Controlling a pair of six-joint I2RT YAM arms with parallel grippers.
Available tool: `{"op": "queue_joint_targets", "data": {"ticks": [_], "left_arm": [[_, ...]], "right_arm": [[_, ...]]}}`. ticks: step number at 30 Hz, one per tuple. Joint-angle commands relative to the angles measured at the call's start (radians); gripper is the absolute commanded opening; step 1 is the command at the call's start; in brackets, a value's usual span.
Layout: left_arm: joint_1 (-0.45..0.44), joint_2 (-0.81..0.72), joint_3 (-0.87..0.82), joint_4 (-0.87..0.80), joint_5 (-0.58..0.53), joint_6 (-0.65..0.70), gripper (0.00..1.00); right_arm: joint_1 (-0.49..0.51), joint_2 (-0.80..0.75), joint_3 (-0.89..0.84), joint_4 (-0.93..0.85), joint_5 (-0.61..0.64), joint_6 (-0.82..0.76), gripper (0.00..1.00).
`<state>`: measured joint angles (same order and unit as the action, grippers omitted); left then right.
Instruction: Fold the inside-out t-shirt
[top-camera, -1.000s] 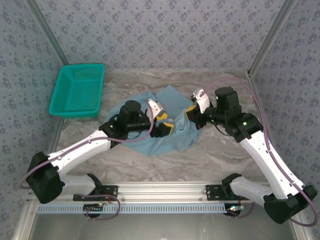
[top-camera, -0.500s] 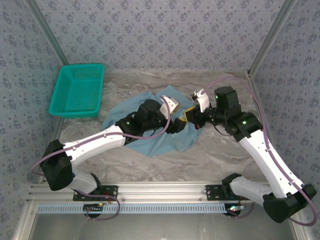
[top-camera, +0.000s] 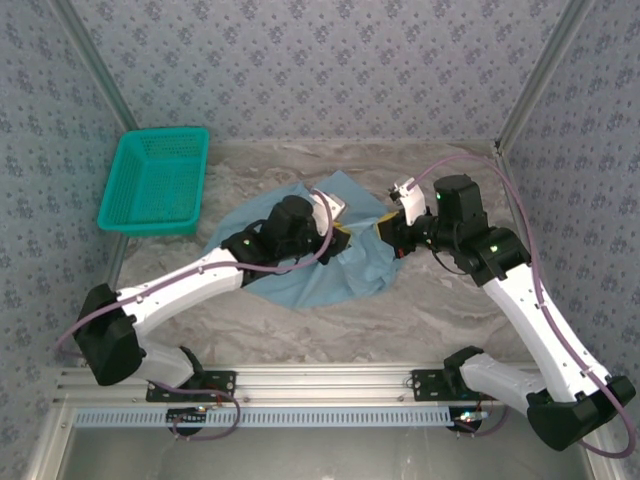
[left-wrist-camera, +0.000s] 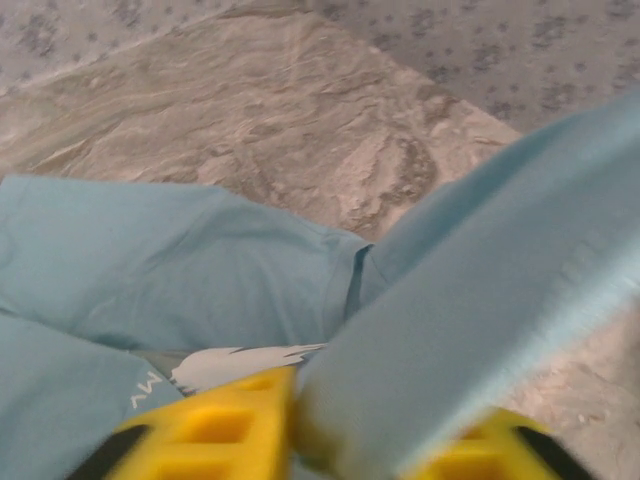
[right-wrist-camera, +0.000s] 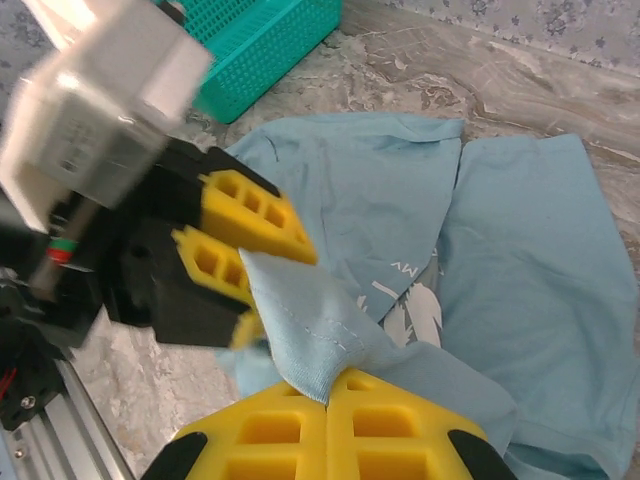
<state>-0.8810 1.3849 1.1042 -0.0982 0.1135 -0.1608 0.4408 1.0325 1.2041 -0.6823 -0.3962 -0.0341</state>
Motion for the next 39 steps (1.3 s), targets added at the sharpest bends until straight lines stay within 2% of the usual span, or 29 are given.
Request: {"op": "queue_joint_targets", "data": {"ticks": [1, 4, 9, 12, 16, 18, 20, 22, 24, 26, 32, 37, 39], "left_arm": [[0.044, -0.066, -0.039, 0.1, 0.284, -0.034, 0.07], [0.065, -0.08, -0.064, 0.197, 0.479, -0.058, 0.0], [0.085, -0.076, -0.077, 0.334, 0.8, -0.118, 0.0], [0.085, -0.055, -0.059, 0.333, 0.963, -0.111, 0.0], [0.078, 0.015, 0.04, 0.012, 1.122, 0.103, 0.03], [0.075, 0.066, 0.108, -0.174, 1.157, 0.232, 0.07], [0.079, 0.126, 0.165, -0.313, 1.171, 0.322, 0.15], [0.084, 0.16, 0.186, -0.349, 1.155, 0.337, 0.21], [0.086, 0.163, 0.17, -0.294, 1.058, 0.274, 0.26], [0.088, 0.143, 0.13, -0.198, 0.869, 0.172, 0.36], [0.08, 0.144, 0.1, -0.127, 0.434, 0.012, 0.5], [0.001, 0.106, 0.072, -0.081, 0.264, -0.061, 0.51], [-0.038, 0.13, 0.104, -0.11, 0.22, -0.069, 0.46]], "right_arm": [[-0.003, -0.002, -0.003, -0.011, 0.056, -0.016, 0.0], [-0.002, 0.005, -0.045, -0.005, 0.105, -0.011, 0.0], [-0.003, 0.014, -0.087, 0.041, 0.187, 0.048, 0.0], [-0.01, 0.032, -0.09, 0.048, 0.229, 0.066, 0.0], [-0.05, 0.054, -0.068, 0.027, 0.266, 0.078, 0.0], [-0.063, 0.06, -0.064, 0.022, 0.269, 0.08, 0.0], [-0.066, 0.063, -0.07, 0.025, 0.253, 0.086, 0.0], [-0.069, 0.064, -0.083, 0.029, 0.243, 0.096, 0.0], [-0.072, 0.066, -0.095, 0.023, 0.234, 0.096, 0.0], [-0.079, 0.061, -0.107, 0.021, 0.223, 0.099, 0.0], [-0.081, 0.045, -0.12, 0.069, 0.157, 0.124, 0.0], [-0.081, 0.058, -0.121, 0.065, 0.111, 0.151, 0.0], [-0.085, 0.064, -0.125, 0.064, 0.102, 0.149, 0.0]]}}
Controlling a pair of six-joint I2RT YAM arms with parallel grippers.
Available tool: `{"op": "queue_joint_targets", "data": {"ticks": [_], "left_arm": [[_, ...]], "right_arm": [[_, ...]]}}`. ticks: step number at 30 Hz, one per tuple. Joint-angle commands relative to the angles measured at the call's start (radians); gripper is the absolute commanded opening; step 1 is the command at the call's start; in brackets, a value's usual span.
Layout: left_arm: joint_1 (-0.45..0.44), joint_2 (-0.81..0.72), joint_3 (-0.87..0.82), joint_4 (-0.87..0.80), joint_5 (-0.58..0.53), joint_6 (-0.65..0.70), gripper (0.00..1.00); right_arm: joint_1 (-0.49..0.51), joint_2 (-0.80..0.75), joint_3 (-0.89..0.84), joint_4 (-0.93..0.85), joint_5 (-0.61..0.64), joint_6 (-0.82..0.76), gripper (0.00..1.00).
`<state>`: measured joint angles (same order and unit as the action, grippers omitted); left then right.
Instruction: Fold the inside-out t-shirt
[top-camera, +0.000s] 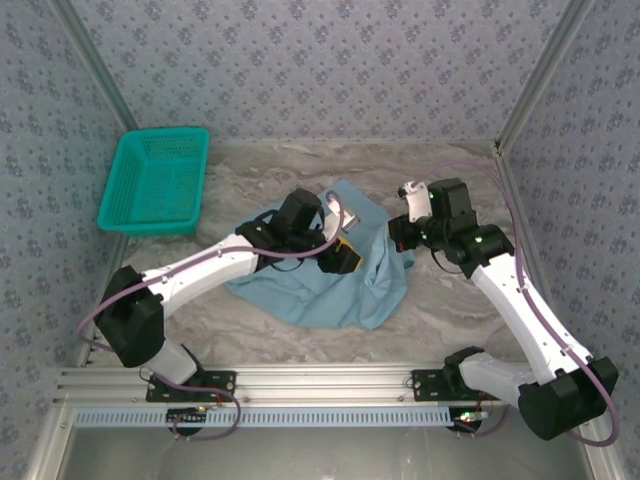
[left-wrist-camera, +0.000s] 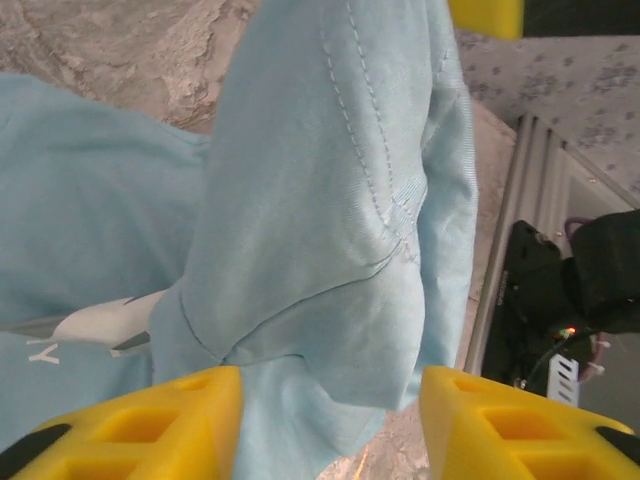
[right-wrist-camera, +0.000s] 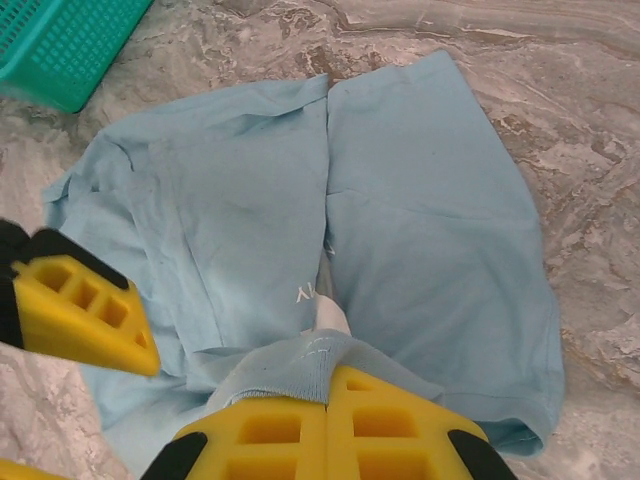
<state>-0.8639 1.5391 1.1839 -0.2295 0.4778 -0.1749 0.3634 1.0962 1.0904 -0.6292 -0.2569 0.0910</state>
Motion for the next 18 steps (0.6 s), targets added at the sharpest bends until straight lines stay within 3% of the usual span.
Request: {"op": "queue_joint_targets", "data": {"ticks": [1, 4, 9, 14, 18], "left_arm": [[-0.068, -0.007, 0.039, 0.004, -0.16, -0.055, 0.44], [-0.094, 0.033, 0.069, -0.016, -0.17, -0.053, 0.38], [-0.127, 0.051, 0.084, -0.008, -0.194, -0.069, 0.48], [-0.142, 0.103, 0.128, -0.053, -0.278, -0.072, 0.49], [-0.145, 0.126, 0.144, -0.054, -0.267, -0.069, 0.5]], "right_arm": [[-0.009, 0.002, -0.012, 0.013, -0.04, 0.024, 0.0], [-0.011, -0.001, -0.016, 0.017, -0.048, 0.026, 0.0], [-0.016, -0.004, -0.017, 0.015, -0.05, 0.022, 0.0], [-0.018, -0.013, -0.021, 0.017, -0.053, 0.023, 0.0], [-0.021, -0.02, -0.021, 0.014, -0.054, 0.023, 0.0]]}}
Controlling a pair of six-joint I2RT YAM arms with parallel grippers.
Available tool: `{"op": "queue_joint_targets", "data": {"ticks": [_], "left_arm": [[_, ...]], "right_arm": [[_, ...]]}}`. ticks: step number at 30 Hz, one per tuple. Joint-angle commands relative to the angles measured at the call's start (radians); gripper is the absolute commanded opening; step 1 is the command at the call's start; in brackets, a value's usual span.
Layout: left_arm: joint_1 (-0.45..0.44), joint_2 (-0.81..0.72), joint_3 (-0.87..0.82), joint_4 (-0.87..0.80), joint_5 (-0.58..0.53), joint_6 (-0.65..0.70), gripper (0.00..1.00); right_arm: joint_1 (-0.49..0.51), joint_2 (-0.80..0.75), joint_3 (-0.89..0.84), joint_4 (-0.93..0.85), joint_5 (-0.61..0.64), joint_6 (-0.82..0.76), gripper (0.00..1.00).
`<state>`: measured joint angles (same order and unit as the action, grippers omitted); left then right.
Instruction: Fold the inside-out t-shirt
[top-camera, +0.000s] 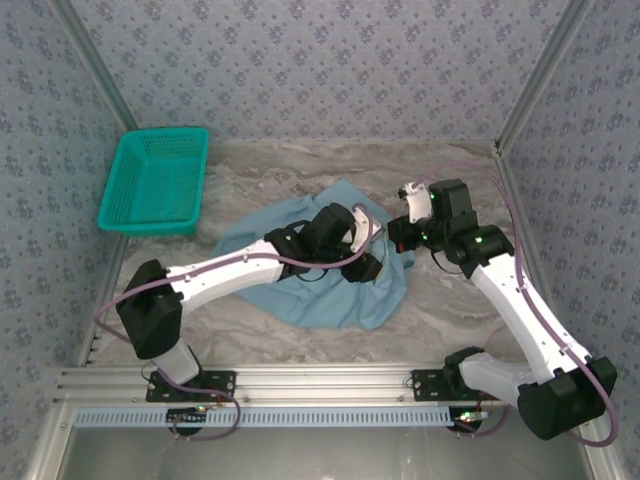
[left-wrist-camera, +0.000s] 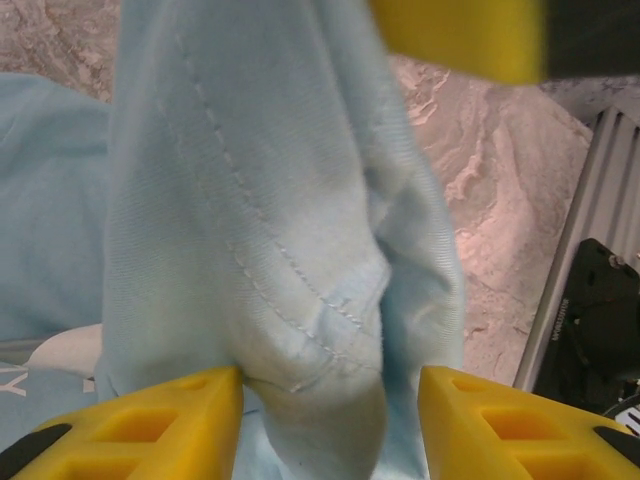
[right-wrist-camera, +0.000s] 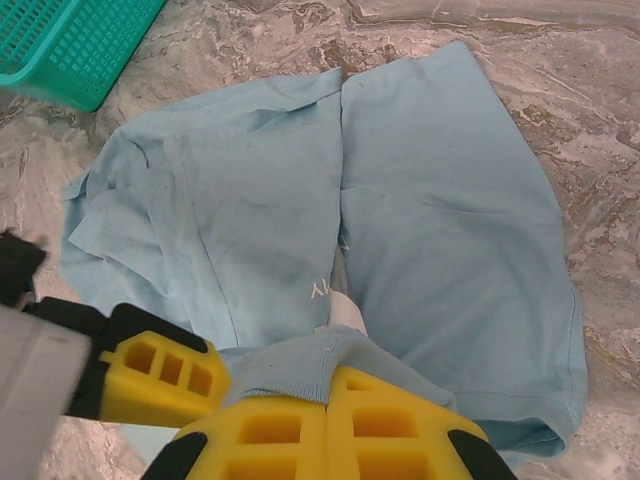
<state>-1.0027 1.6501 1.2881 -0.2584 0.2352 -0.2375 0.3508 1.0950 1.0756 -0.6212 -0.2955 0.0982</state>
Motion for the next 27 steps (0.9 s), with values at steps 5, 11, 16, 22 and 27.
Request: {"op": "queue_joint_targets", "data": {"ticks": [5, 11, 16, 22, 27], "left_arm": [[-0.008, 0.045, 0.057, -0.053, -0.086, -0.01, 0.5], [-0.01, 0.063, 0.052, -0.012, -0.115, -0.038, 0.43], [0.004, -0.02, -0.017, 0.089, -0.043, -0.013, 0.15], [0.19, -0.251, -0.314, 0.626, 0.519, -0.215, 0.0], [0.211, -0.3, -0.295, 0.539, 0.769, -0.118, 0.0]], "right_arm": [[-0.01, -0.028, -0.006, 0.004, -0.014, 0.015, 0.0], [-0.011, -0.03, -0.01, 0.015, -0.018, 0.023, 0.0], [-0.016, -0.033, -0.031, -0.002, 0.035, 0.012, 0.0], [-0.017, -0.052, -0.086, 0.108, 0.104, -0.011, 0.0], [-0.002, -0.047, -0.132, 0.28, 0.02, 0.011, 0.0]]}}
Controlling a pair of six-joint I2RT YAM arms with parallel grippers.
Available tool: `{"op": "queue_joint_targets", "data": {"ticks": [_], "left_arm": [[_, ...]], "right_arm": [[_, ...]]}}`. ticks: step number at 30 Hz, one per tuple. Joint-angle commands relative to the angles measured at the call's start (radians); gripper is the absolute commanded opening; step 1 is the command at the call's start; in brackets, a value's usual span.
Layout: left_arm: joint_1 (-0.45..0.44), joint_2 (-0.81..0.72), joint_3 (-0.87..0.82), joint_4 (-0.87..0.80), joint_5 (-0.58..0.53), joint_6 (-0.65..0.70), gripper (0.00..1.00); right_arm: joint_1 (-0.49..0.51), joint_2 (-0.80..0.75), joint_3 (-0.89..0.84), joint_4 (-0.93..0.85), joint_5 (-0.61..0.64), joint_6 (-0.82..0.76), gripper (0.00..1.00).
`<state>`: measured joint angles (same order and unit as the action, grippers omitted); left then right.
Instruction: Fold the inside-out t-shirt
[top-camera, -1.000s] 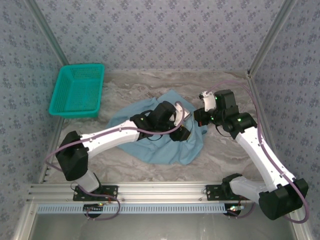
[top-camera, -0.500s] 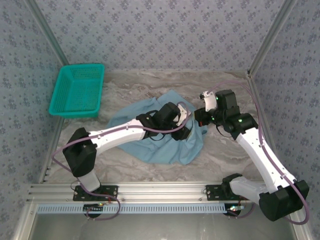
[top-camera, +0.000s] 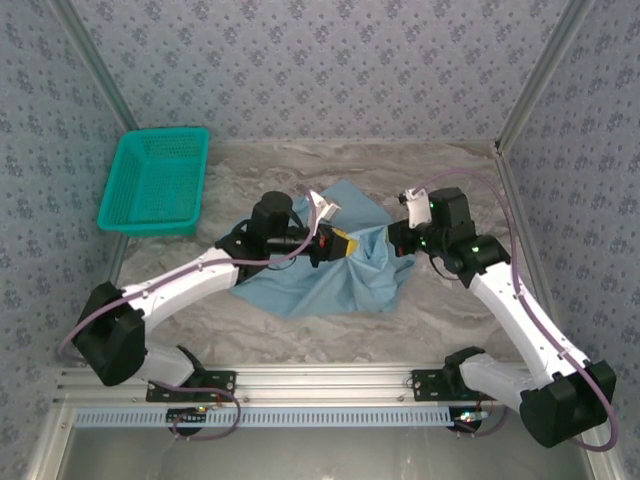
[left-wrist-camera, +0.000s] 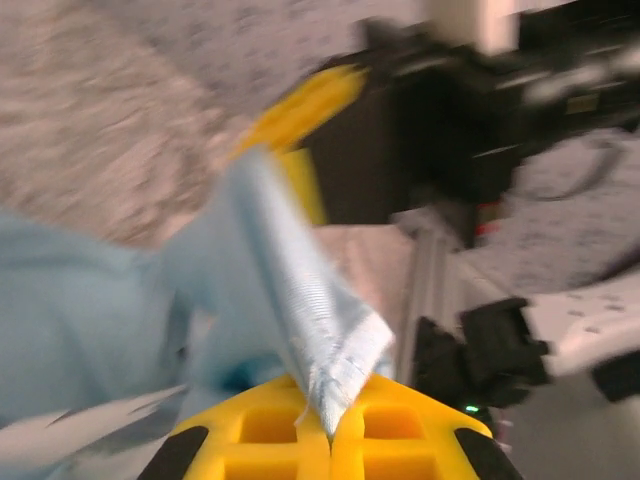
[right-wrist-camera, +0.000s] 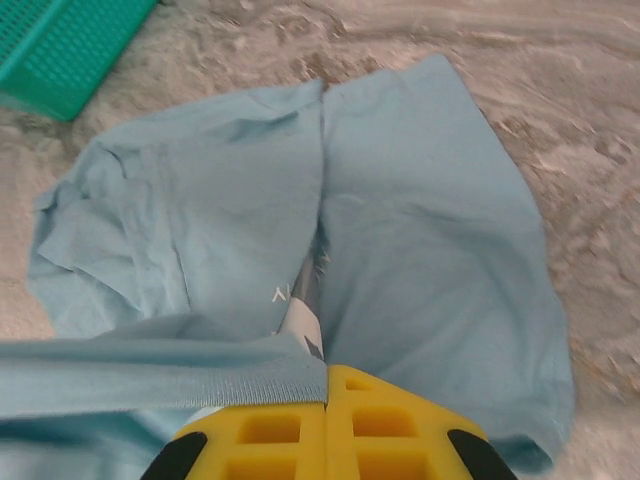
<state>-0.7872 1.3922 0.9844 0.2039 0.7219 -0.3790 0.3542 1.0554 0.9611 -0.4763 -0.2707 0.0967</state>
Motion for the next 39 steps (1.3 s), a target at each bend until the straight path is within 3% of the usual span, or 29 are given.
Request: {"op": "queue_joint_targets", "data": {"ticks": [1, 4, 8, 10, 11, 13, 15, 17, 21, 27, 32, 39], "left_arm": [[0.003, -0.049, 0.008, 0.071, 0.317, 0.035, 0.0], [0.04, -0.06, 0.005, 0.051, 0.418, 0.075, 0.0], [0.071, -0.031, 0.059, -0.175, 0.43, 0.227, 0.0], [0.089, -0.012, 0.087, -0.317, 0.313, 0.288, 0.02], [0.104, -0.011, 0.075, -0.319, 0.226, 0.268, 0.06], [0.137, -0.015, 0.044, -0.289, 0.029, 0.2, 0.05], [0.166, -0.009, 0.037, -0.327, -0.224, 0.159, 0.07], [0.192, 0.014, 0.038, -0.367, -0.37, 0.13, 0.14], [0.203, 0.053, 0.058, -0.44, -0.517, 0.147, 0.29], [0.142, -0.015, 0.023, -0.446, -0.514, 0.103, 0.43], [0.009, -0.015, 0.002, -0.405, -0.513, 0.088, 0.55], [-0.034, 0.069, 0.053, -0.385, -0.626, 0.094, 0.64]], "right_arm": [[-0.005, 0.0, -0.02, 0.159, -0.028, 0.014, 0.0], [-0.003, 0.032, -0.016, 0.193, -0.048, 0.024, 0.0], [-0.002, 0.085, 0.023, 0.125, 0.049, 0.021, 0.0], [0.002, 0.086, 0.026, 0.114, 0.063, 0.006, 0.0], [0.003, 0.081, 0.02, 0.118, 0.053, 0.005, 0.0], [0.008, 0.073, 0.007, 0.129, 0.008, 0.0, 0.0], [0.016, 0.063, -0.016, 0.154, -0.085, -0.008, 0.0], [0.036, 0.055, -0.046, 0.194, -0.174, -0.008, 0.0], [0.084, 0.067, -0.131, 0.323, -0.307, 0.058, 0.0], [0.104, 0.146, -0.201, 0.532, -0.32, 0.252, 0.0], [0.108, 0.156, -0.196, 0.551, -0.3, 0.264, 0.0], [0.11, 0.141, -0.194, 0.535, -0.291, 0.261, 0.0]]}}
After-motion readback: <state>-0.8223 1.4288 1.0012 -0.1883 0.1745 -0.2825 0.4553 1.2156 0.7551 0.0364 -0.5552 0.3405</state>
